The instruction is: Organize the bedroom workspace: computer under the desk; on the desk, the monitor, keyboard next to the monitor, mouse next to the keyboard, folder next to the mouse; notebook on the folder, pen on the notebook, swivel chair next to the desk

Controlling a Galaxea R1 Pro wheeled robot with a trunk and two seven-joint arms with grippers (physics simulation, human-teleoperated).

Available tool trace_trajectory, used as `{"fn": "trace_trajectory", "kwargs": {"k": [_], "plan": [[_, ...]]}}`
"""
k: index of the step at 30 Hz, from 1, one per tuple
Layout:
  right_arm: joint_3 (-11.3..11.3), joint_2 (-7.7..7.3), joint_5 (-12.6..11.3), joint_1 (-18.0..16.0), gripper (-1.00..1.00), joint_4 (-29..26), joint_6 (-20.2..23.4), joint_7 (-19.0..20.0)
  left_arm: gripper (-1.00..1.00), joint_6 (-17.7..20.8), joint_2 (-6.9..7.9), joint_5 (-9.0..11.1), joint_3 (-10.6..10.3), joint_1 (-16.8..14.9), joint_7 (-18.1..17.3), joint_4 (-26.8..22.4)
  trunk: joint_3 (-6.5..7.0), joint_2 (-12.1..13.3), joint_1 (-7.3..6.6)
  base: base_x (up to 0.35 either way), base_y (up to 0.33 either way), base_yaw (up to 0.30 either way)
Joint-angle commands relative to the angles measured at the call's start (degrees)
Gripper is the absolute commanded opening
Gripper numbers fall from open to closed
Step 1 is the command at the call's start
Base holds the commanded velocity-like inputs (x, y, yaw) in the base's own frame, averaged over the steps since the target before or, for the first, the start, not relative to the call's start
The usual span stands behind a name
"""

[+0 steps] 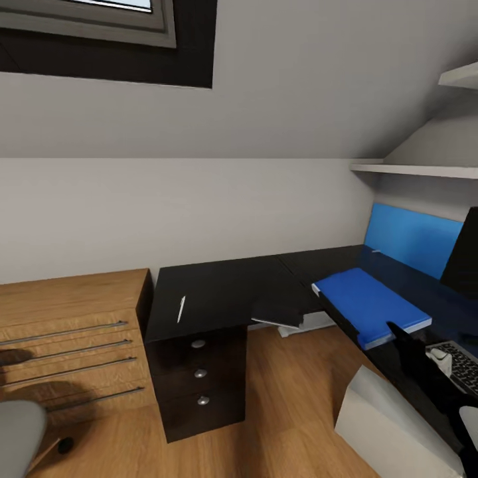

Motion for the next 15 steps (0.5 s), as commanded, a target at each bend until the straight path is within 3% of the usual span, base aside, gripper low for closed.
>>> {"fn": "trace_trajectory", "kwargs": {"k": [1, 12, 15], "plan": [[-0.1, 0.05, -0.4, -0.1, -1.0, -0.1, 0.4, 0.2, 1.0, -0.2, -0.03, 0.5, 0.1, 0.0, 0.0, 0.0, -0.06, 0.0, 0.0, 0.0, 0.0, -0.087], [0.9, 0.59, -0.3, -0.3, -1.0, -3.4, -0.9, 0.4, 1.0, -0.2, -0.16, 0.5, 0.1, 0.0, 0.0, 0.0, -0.06, 0.0, 0.0, 0.0, 0.0, -0.014], [3.0, 1.7, -0.3, -1.2, -1.0, -4.2, -4.5, -2.0, 1.0, -0.2, -0.39, 0.5, 0.1, 0.0, 0.0, 0.0, -0.06, 0.0, 0.0, 0.0, 0.0, 0.0]]}}
